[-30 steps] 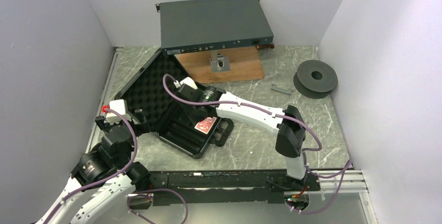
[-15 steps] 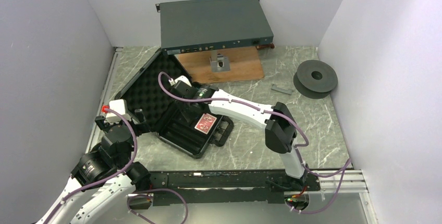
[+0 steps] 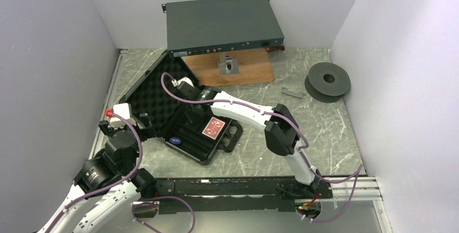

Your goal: Pack up texas hold em set

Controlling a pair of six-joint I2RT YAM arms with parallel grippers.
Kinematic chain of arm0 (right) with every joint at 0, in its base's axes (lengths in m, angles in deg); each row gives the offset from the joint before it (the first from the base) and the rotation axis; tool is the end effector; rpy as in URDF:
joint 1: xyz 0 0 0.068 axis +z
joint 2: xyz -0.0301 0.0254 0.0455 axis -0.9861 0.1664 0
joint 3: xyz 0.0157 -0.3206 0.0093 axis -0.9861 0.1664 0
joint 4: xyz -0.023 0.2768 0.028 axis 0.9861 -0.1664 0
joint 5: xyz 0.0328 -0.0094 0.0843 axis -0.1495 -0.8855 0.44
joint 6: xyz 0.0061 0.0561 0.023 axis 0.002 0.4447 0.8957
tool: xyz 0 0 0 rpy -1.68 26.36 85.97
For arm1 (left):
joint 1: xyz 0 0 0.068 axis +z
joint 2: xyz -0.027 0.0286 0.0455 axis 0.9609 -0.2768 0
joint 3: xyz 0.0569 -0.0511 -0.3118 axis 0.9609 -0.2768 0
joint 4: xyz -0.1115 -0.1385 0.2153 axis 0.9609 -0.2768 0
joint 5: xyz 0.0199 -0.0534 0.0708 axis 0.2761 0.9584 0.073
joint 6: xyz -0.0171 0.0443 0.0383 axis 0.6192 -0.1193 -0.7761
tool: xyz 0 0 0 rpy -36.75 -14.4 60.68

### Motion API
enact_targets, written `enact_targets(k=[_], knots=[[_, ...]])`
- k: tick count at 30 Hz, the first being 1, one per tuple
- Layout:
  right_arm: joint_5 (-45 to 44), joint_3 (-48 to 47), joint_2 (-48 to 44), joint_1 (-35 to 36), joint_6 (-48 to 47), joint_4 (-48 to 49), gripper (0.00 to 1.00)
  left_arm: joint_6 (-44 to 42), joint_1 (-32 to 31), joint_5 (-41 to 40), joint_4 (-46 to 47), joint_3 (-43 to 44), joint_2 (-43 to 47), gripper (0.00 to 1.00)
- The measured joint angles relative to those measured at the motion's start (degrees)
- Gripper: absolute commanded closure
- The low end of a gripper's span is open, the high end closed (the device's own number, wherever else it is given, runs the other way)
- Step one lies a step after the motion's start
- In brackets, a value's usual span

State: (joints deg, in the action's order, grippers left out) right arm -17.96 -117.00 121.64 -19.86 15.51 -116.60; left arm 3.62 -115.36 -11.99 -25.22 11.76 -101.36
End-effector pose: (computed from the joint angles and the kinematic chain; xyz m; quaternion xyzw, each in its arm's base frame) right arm 0.2684 0.4534 0.2821 -0.2946 0.9066 0.0936 0.2872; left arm 0.0467 0.0059 0.3369 -0.1035 0.7749 0.0403 0.6223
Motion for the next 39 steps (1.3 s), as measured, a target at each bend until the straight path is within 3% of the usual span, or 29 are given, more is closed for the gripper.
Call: enact_targets(k=[15, 29, 34, 39], knots=[[1.5, 4.4, -1.6, 0.0, 0.1, 2.7, 0.6, 0.0, 0.0, 0.0, 0.2, 0.0, -0.2, 0.01], [2.2, 17.3, -16.9, 0.2, 0.3, 7.6, 0.44, -0.3, 0.2, 0.7, 0.3, 0.0, -1.7, 0.01], [1.9, 21.9, -19.1, 0.3, 0.6, 9.5, 0.35, -0.7, 0.4, 1.7, 0.4, 0.0, -3.0, 0.01], [-0.8, 25.6, -19.5, 0.2, 0.6, 9.5, 0.32, -1.1, 0.6, 4.8, 0.7, 0.0, -5.5, 0.01]])
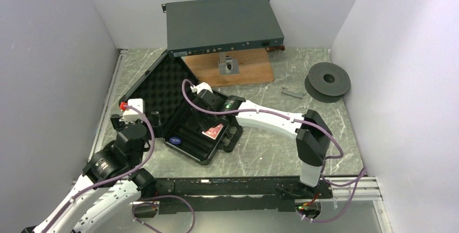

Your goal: Pack up texas hold em set

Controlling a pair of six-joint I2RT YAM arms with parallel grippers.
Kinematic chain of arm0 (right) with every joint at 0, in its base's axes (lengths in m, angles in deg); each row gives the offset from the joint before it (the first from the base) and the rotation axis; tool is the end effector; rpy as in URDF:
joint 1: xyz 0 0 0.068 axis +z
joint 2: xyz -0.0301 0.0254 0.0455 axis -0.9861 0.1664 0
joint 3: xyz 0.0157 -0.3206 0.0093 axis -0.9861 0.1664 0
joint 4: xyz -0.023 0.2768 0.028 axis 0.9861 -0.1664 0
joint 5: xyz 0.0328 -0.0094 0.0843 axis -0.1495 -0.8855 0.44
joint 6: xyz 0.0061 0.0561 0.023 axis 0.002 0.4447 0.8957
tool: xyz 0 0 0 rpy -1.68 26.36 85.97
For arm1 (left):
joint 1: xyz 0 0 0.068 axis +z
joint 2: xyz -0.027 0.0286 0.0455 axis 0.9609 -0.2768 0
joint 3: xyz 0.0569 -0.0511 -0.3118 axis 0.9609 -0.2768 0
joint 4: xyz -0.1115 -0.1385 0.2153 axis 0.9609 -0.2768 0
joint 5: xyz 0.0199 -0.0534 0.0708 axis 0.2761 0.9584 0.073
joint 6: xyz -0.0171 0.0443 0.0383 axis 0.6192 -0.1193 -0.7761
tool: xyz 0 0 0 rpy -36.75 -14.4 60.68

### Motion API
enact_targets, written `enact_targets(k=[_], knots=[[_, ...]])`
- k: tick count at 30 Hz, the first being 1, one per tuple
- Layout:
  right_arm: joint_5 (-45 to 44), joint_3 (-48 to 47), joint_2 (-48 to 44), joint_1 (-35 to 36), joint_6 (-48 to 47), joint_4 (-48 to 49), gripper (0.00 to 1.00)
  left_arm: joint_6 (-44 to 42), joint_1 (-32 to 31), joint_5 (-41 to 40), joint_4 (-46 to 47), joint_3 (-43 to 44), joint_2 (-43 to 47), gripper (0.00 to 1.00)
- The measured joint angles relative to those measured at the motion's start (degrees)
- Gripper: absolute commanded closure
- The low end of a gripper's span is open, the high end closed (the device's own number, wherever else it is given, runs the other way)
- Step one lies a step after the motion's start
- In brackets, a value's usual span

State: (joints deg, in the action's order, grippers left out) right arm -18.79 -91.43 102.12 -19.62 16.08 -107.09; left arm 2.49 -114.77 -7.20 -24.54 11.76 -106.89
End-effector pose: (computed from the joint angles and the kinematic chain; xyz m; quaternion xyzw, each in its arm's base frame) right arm 0.2220 0.3734 0.3003 -0.2833 0.9003 0.1098 0.3117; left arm 0.0636 -0.0116 0.3346 -0.0583 0.8036 0.0417 0.5909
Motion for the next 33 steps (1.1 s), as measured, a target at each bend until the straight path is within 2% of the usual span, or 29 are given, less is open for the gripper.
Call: enact_targets(k=[10, 21, 33], knots=[[-3.8, 10.1, -7.0, -4.9, 1.5, 0.5, 0.31, -1.4, 1.7, 4.8, 0.9, 0.0, -4.5, 0.01], [-3.2, 19.5, -12.9, -6.7, 3.3, 3.5, 0.3, -3.9, 11.4, 14.8, 3.6, 0.5, -10.6, 0.01], [1.5, 25.2, -18.9, -7.2, 5.1, 9.9, 0.24, -8.9, 24.1, 19.5, 3.4, 19.6, -25.6, 0.01]])
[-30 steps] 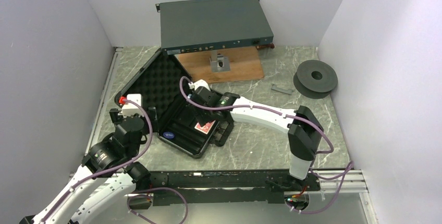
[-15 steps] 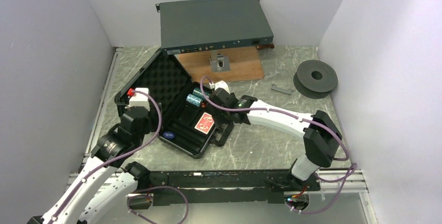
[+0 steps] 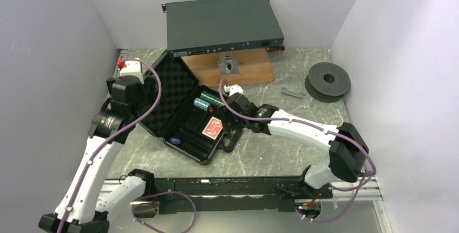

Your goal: Pack up texas hold em set

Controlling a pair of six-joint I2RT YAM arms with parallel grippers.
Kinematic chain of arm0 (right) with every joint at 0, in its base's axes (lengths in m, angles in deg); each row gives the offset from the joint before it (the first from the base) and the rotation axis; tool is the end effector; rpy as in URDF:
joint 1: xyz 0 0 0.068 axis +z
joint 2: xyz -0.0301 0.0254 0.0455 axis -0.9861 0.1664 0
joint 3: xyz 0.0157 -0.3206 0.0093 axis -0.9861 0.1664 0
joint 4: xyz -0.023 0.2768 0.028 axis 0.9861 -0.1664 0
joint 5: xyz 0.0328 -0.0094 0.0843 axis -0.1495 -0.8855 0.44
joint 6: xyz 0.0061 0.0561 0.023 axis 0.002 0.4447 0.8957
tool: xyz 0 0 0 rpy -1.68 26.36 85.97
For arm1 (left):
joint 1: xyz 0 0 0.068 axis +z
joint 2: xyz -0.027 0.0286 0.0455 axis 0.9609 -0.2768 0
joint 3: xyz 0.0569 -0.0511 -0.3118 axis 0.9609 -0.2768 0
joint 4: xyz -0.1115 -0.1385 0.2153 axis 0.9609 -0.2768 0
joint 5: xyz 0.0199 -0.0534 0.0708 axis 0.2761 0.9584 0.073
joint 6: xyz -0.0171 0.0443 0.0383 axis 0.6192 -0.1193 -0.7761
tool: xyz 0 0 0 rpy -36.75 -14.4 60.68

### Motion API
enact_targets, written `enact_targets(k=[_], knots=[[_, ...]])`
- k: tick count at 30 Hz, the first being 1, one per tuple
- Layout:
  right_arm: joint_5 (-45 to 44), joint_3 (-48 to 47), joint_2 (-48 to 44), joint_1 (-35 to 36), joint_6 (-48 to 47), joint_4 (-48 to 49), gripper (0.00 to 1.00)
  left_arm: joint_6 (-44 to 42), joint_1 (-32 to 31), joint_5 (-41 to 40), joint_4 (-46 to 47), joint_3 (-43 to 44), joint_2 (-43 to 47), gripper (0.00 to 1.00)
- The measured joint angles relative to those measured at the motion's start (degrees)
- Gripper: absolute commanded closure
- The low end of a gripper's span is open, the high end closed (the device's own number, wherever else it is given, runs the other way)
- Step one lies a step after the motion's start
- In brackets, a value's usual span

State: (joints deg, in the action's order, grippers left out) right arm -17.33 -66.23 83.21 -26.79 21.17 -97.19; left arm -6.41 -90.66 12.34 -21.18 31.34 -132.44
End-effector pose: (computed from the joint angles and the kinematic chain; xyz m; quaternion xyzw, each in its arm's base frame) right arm 0.2062 0.2623 0.2831 -0.1840 0.9168 0.1336 0.3283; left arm 0.1557 -0.0255 0.4139 -0.0702 0.8400 0.0752 0.5327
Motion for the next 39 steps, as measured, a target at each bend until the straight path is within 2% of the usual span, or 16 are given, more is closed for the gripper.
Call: enact_targets(k=[13, 20, 26, 32, 39], knots=[[1.4, 5.6, -4.9, -0.3, 1.1, 2.7, 0.19, -3.8, 10.7, 5.2, 0.0, 14.2, -13.7, 0.01], [1.9, 7.7, -6.7, -1.1, 1.5, 4.2, 0.19, 0.1, 26.0, 12.2, 1.4, 20.5, -21.9, 0.03], [3.3, 9.3, -9.2, -1.4, 1.6, 4.8, 0.19, 4.9, 33.0, 18.4, 2.1, 23.0, -26.7, 0.02], [3.6, 12.5, -11.5, -2.0, 2.2, 5.9, 0.19, 8.9, 35.4, 20.7, 5.2, 24.1, -30.6, 0.02], [4.4, 13.9, -11.5, -2.4, 2.6, 6.6, 0.19, 10.7, 35.8, 23.2, 6.5, 29.2, -38.8, 0.02]])
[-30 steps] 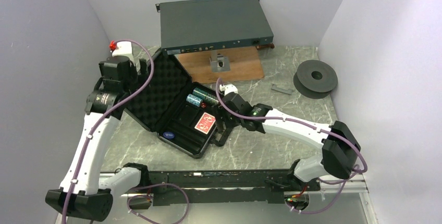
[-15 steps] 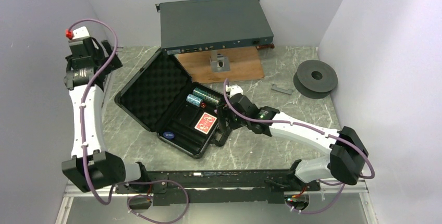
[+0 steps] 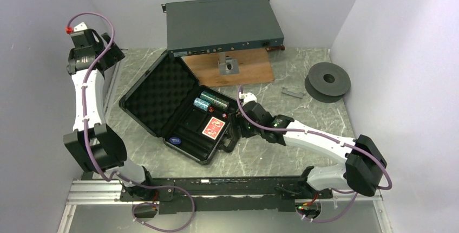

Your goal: Pack up texas hold em set

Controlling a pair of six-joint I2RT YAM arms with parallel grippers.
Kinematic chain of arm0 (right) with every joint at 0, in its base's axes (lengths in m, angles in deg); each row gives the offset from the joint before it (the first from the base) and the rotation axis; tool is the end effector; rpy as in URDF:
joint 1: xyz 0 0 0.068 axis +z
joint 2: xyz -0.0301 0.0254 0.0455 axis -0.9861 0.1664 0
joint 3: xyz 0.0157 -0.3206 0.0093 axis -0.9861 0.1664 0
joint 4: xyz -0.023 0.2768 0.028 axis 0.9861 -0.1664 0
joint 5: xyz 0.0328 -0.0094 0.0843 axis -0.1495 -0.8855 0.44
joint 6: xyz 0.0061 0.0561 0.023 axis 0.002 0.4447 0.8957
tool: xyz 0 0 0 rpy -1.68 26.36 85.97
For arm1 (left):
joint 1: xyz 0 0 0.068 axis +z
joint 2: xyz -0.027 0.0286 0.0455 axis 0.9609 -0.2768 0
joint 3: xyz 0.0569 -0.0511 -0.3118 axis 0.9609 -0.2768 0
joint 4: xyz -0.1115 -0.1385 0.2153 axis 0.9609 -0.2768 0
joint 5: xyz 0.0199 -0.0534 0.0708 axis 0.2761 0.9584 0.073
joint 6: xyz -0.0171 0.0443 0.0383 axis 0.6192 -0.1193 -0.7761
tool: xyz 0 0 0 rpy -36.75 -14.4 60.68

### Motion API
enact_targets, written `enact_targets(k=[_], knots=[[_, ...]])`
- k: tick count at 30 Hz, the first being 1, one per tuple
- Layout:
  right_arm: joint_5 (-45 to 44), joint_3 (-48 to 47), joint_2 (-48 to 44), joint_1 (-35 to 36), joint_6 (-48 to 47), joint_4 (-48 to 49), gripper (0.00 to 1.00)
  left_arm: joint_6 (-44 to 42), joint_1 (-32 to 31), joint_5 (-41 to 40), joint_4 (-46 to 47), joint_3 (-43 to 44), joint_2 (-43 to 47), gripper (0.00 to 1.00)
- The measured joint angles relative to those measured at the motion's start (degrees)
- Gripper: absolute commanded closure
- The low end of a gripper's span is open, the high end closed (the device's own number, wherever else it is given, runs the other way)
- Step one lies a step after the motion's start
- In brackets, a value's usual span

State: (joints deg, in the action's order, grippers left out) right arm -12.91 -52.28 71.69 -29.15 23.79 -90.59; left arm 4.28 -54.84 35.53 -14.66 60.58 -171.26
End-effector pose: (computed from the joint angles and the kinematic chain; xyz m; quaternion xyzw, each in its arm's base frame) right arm 0.1782 0.2110 0.2653 -0.1524 0.9126 0.1853 0.3310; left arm 0.3461 0.1226 0.4423 -0.3110 0.8133 0.0181 0.4914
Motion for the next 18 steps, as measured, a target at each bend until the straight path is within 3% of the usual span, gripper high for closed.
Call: enact_targets(k=[18], knots=[[0.2, 4.3, -3.5, -1.2, 0.4, 0.4, 0.2, 0.9, 0.5, 4.1, 2.3, -8.1, -6.2, 0.04]])
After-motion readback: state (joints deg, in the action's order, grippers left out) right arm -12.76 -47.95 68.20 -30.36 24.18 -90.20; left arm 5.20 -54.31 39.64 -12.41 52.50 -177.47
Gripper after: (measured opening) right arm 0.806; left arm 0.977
